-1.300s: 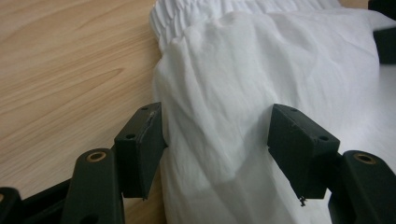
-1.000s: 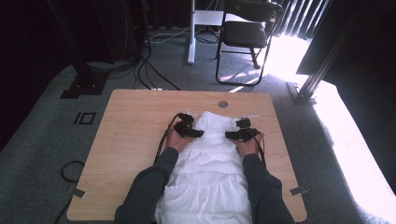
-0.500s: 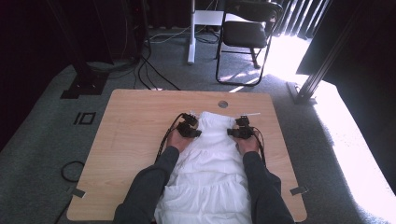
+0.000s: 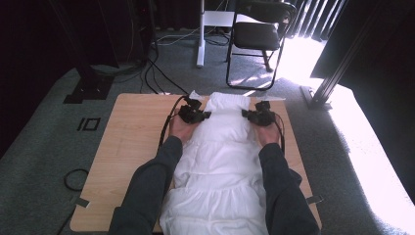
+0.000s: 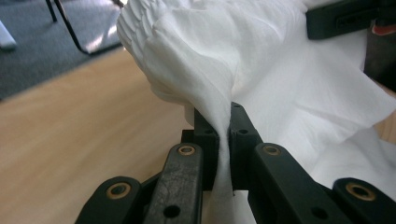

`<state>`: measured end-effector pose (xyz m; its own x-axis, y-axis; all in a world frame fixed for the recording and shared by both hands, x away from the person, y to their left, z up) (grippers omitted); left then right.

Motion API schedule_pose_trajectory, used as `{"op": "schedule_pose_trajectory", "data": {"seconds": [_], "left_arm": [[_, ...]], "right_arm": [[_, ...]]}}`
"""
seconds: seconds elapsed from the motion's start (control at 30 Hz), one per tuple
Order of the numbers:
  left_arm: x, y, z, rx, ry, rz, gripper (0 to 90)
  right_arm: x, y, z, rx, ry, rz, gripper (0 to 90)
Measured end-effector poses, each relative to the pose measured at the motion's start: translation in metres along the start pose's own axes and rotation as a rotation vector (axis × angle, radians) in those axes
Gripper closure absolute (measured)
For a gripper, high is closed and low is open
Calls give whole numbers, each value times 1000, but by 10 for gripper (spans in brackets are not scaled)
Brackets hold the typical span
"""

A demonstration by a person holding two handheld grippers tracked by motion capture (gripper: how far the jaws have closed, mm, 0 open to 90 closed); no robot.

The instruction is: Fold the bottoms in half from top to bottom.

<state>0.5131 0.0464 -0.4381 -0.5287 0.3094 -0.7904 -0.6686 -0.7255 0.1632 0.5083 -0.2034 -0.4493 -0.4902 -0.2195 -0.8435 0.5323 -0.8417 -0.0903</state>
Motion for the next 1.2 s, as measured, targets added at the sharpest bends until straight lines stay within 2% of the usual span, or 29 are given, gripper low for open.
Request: {"op": "schedule_pose_trajectory", "data": {"seconds": [0.07,0.2,0.3,0.4,0.53,0.67,0.93,1.0,1.2], "left_arm": [[-12,2,10,10,40,-15,869],[-33,8,28,20,89,-43,867],[-42,14,39,25,103,-69,865],[-42,18,43,33,98,-79,864],[-33,24,45,48,80,-98,862],[-17,35,52,89,66,-124,859],[21,72,74,148,61,-198,857],[33,81,76,137,57,-223,857],[60,95,77,153,29,-220,858]], "right_arm": [[-18,0,11,9,42,27,848],[-49,-2,34,26,115,81,845],[-60,-3,46,20,138,100,843],[-58,-4,54,5,139,106,842],[-47,-9,63,-14,128,127,839],[-32,-16,75,-35,118,157,836],[20,-34,109,-108,118,168,832],[33,-37,115,-116,110,170,831],[69,-46,124,-146,83,160,831]]}}
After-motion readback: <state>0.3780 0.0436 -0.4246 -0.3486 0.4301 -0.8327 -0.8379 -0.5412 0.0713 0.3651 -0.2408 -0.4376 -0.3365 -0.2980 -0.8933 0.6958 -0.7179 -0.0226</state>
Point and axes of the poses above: each handheld gripper's, and its own axes: z roughly backward along the jaws, x roughly out of its underside, y roughly to its right, the point moved 3 cm from there along -z, roughly forward along the jaws, and after that the axes turned 6 degrees about z, right-handed, at the moved point
